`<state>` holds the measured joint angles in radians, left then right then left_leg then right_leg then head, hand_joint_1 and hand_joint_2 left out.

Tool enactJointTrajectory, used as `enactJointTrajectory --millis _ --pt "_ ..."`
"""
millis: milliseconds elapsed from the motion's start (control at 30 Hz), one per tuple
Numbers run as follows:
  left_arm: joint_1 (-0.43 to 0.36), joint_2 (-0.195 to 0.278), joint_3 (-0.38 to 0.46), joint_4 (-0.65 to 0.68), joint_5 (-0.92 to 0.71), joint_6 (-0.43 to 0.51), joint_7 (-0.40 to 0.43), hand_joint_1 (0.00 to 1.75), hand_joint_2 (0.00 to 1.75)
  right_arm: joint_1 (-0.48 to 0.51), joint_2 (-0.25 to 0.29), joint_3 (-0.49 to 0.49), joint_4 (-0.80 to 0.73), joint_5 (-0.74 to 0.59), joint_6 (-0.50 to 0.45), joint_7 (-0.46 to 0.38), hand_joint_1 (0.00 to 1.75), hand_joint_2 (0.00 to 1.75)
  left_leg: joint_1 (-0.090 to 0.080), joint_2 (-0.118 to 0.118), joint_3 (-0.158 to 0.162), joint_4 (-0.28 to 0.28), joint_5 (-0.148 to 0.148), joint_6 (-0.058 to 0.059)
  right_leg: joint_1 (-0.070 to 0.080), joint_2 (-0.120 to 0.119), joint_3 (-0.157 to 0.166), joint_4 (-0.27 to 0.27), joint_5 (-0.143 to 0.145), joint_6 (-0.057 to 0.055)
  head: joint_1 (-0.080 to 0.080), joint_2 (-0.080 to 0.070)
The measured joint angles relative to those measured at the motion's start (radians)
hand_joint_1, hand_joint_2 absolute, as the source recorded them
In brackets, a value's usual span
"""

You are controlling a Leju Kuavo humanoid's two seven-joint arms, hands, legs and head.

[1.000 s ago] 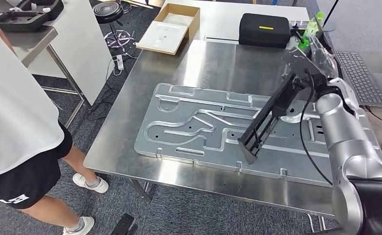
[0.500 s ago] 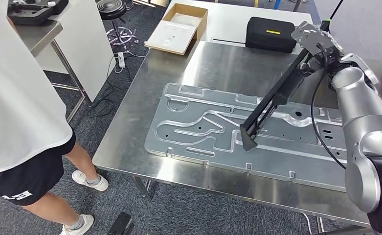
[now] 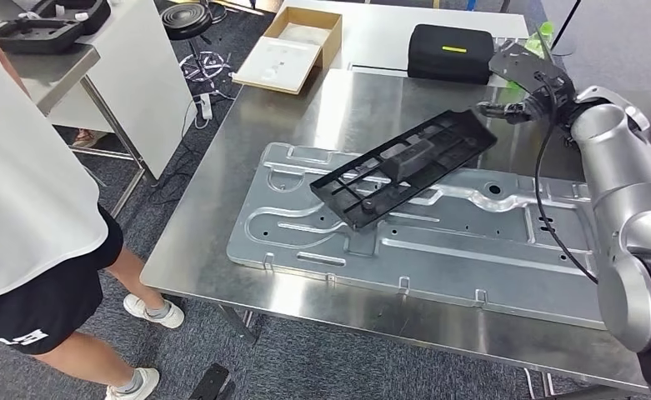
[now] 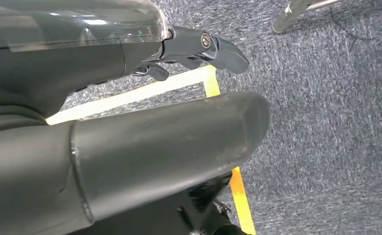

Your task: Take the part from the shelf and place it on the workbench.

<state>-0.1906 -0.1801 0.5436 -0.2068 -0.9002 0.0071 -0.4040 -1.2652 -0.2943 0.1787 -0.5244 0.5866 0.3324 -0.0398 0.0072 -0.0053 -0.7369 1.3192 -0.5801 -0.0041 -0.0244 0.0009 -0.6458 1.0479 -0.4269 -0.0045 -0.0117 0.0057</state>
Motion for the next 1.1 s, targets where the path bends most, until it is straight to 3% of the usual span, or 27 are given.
enactJointTrajectory --millis 33,67,133,200,300,367,467,500,533,567,667,733,800,867,900,1000,1033,1067,1100 --pt "0.001 0.000 0.000 0.000 0.000 0.000 0.000 0.00 0.00 -0.002 -0.001 0.005 0.006 -0.003 0.010 -0.002 0.00 0.00 0.000 0.000 -0.005 0.009 0.008 0.002 0.002 0.000 0.000 0.000 0.000 0.000 0.000 0.000" --pt "0.001 0.000 0.000 0.000 0.000 -0.001 0.000 0.00 0.00 -0.004 -0.002 0.010 0.011 -0.006 0.015 -0.003 0.00 0.00 0.000 0.000 0.008 -0.022 0.032 0.005 0.003 0.001 0.001 0.001 0.000 0.000 0.000 0.000" --pt "0.000 0.000 0.000 0.000 0.000 -0.001 0.000 0.00 0.00 -0.014 -0.003 0.016 0.018 -0.010 0.016 -0.005 0.00 0.00 -0.003 0.000 0.074 -0.160 0.101 0.018 0.005 0.002 0.003 0.002 -0.001 0.001 0.000 0.000" --pt "-0.001 0.000 0.000 0.000 0.000 -0.001 0.000 0.00 0.00 -0.026 -0.004 0.019 0.025 -0.012 0.015 -0.006 0.00 0.00 -0.008 0.000 0.122 -0.262 0.133 0.027 0.007 0.002 0.001 0.001 0.000 0.007 0.000 0.000" --pt "0.000 0.000 0.000 0.000 0.000 -0.001 0.000 0.00 0.00 -0.033 -0.007 0.024 0.035 -0.012 0.015 -0.007 0.00 0.00 -0.009 0.000 0.131 -0.287 0.138 0.037 0.008 0.003 0.001 -0.005 0.005 0.025 0.000 0.000" --pt "-0.002 0.000 0.000 0.000 0.000 -0.001 -0.001 0.00 0.00 -0.039 -0.010 0.025 0.040 -0.012 0.013 -0.007 0.00 0.00 -0.005 0.001 0.135 -0.301 0.149 0.048 0.006 0.003 -0.009 0.021 -0.017 0.034 0.000 0.000" --pt "-0.003 0.000 0.001 0.000 0.000 0.000 0.000 0.00 0.00 -0.039 -0.014 0.028 0.046 -0.022 -0.016 -0.019 0.00 0.00 -0.005 0.002 0.136 -0.306 0.154 0.055 0.003 0.002 -0.085 0.188 -0.105 0.046 0.001 0.000" --pt "-0.002 0.000 0.001 0.000 0.000 0.001 0.000 0.00 0.00 -0.031 -0.015 0.029 0.047 -0.032 -0.042 -0.033 0.00 0.00 -0.005 0.002 0.136 -0.305 0.154 0.055 0.003 0.002 -0.109 0.239 -0.120 0.048 0.001 0.000" --pt "-0.001 0.000 0.002 0.000 0.000 0.003 0.000 0.00 0.00 -0.017 -0.014 0.030 0.042 -0.044 -0.082 -0.054 0.00 0.00 -0.005 0.001 0.136 -0.304 0.153 0.055 0.002 0.002 -0.118 0.258 -0.117 0.050 0.001 0.000" --pt "0.000 0.000 0.003 0.000 0.000 0.006 0.000 0.00 0.00 0.002 -0.013 0.029 0.030 -0.060 -0.141 -0.082 0.00 0.00 -0.005 0.001 0.136 -0.303 0.152 0.054 0.001 0.002 -0.107 0.236 -0.095 0.051 0.001 0.000" --pt "0.000 -0.002 0.006 0.000 0.000 0.016 0.000 0.00 0.00 0.097 0.004 0.015 -0.072 -0.097 -0.381 -0.181 0.00 0.00 -0.006 -0.001 0.136 -0.295 0.144 0.046 0.003 0.000 -0.014 0.049 -0.011 0.043 0.001 0.000" --pt "0.000 -0.004 0.007 0.000 -0.003 0.023 0.000 0.00 0.00 0.206 0.032 0.000 -0.206 -0.080 -0.553 -0.247 0.00 0.00 -0.006 -0.001 0.136 -0.292 0.140 0.036 0.010 0.001 0.015 -0.008 -0.005 0.030 0.001 0.000" --pt "0.002 -0.006 0.008 0.000 -0.006 0.029 0.000 0.00 0.00 0.331 0.066 -0.006 -0.358 -0.042 -0.685 -0.294 0.00 0.00 -0.006 -0.002 0.139 -0.295 0.137 0.026 0.013 0.003 0.019 -0.011 -0.007 0.018 0.001 0.000" --pt "0.003 -0.008 0.008 0.000 -0.008 0.034 0.000 0.00 0.00 0.444 0.103 -0.003 -0.499 -0.009 -0.751 -0.320 0.00 0.00 -0.006 -0.001 0.137 -0.277 0.119 0.014 0.008 0.000 0.024 -0.015 -0.008 0.007 0.000 0.000" --pt "0.003 -0.008 0.008 0.000 -0.009 0.036 0.000 0.00 0.00 0.496 0.124 0.002 -0.568 0.007 -0.769 -0.331 0.00 0.00 -0.006 -0.001 0.123 -0.245 0.097 0.008 0.005 -0.004 0.027 -0.017 -0.008 0.001 0.000 0.000" --pt "0.007 -0.008 0.008 0.000 -0.013 0.039 0.000 0.00 0.00 0.636 0.181 0.041 -0.752 0.095 -0.817 -0.350 0.00 0.00 -0.003 0.000 0.035 -0.060 0.010 -0.003 0.007 -0.018 0.030 -0.018 -0.013 -0.011 0.000 0.000" --pt "0.009 -0.008 0.008 0.000 -0.015 0.040 0.000 0.00 0.00 0.676 0.195 0.061 -0.802 0.134 -0.833 -0.348 0.00 0.00 -0.002 0.000 0.015 -0.021 0.003 -0.004 0.008 -0.022 0.030 -0.017 -0.014 -0.013 0.000 0.000" --pt "0.011 -0.008 0.008 0.000 -0.016 0.040 0.000 0.00 0.00 0.707 0.207 0.081 -0.845 0.171 -0.844 -0.344 0.00 0.00 -0.002 0.001 0.014 -0.024 0.017 -0.003 0.009 -0.027 0.032 -0.017 -0.016 -0.013 0.000 0.000" --pt "0.013 -0.008 0.008 0.000 -0.017 0.041 0.000 0.00 0.00 0.731 0.217 0.103 -0.885 0.203 -0.851 -0.337 0.00 0.00 -0.003 0.003 0.033 -0.066 0.047 0.000 0.010 -0.032 0.033 -0.017 -0.017 -0.014 0.000 0.000"
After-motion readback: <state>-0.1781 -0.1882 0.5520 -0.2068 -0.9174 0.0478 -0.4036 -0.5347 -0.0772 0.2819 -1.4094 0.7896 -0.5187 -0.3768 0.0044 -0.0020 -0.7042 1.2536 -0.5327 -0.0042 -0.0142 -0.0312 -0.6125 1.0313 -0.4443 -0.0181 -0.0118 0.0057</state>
